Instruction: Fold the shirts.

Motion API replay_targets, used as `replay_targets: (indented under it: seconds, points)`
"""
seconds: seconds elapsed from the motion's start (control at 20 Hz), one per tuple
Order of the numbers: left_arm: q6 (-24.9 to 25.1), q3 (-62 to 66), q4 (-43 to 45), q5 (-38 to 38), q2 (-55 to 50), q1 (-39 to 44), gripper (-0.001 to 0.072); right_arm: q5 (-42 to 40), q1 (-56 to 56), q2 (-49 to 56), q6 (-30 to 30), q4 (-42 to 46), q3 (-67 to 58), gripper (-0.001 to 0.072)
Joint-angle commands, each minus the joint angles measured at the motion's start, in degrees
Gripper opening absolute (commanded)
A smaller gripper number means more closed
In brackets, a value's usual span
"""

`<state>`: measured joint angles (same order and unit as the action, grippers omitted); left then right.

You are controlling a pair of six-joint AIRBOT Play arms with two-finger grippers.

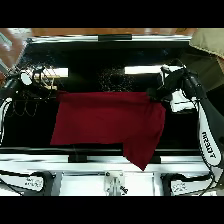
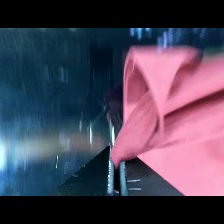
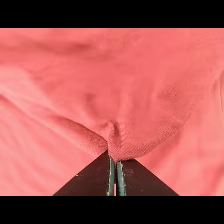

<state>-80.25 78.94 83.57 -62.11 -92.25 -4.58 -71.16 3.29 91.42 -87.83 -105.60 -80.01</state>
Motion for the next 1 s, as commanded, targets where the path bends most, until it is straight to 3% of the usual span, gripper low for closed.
replay_targets:
  seconds: [0.0, 0.2, 0.4, 0.45, 0.55, 0.6, 0.65, 0.75, 0.8, 0.9, 0.95]
  points:
    - [6.47, -0.42, 0.0, -13.55, -0.2, -1.6, 0.0029, -7.32, -0.02, -0.39, 1.57, 5.31, 2.64, 0.0096]
    - [6.6, -0.48, -1.27, -12.87, -0.44, -3.02, 0.0029, -7.06, 0.04, -0.39, 2.67, 5.4, 2.64, 0.0096]
    - [5.84, -0.48, -9.16, -11.69, -2.95, -2.99, 0.0031, -7.76, 0.04, -0.22, 5.44, 5.05, 2.71, 0.0097]
    - [3.76, -0.46, -9.16, -11.8, -3.45, -3.02, 0.0097, -8.28, 0.04, -0.22, 5.75, 4.02, 2.84, 0.0142]
    - [0.87, -0.37, -9.03, -13.31, -3.43, -3.34, 0.0589, -10.73, 0.02, -0.24, 4.98, 3.3, 2.86, 0.0516]
    - [0.92, -0.2, -9.01, -15.5, -3.15, -3.72, 0.0665, -13.25, 0.02, -0.48, 3.39, 4.09, 2.86, 0.0516]
    - [1.2, -0.11, -8.98, -18.12, -2.69, -4.42, 0.0648, -16.02, 0.02, -0.96, 1.84, 5.86, 2.89, 0.0516]
    - [1.7, -0.24, -9.14, -22.67, -1.05, -6.62, 0.0458, -20.17, -0.48, -3.72, -0.37, 10.45, 3.13, 0.0516]
    - [1.75, -1.03, -9.57, -24.76, 0.28, -7.65, 0.0456, -20.0, -1.53, -6.16, -0.96, 10.51, 3.98, 0.0516]
    - [1.77, -6.91, -10.16, -25.9, 4.74, -9.86, 0.0708, -18.58, -4.96, -12.61, -1.25, 10.51, 7.98, 0.0516]
    - [3.04, -11.82, -10.21, -25.2, 7.58, -11.19, 0.0707, -18.43, -7.28, -16.04, -2.08, 10.51, 11.1, 0.0516]
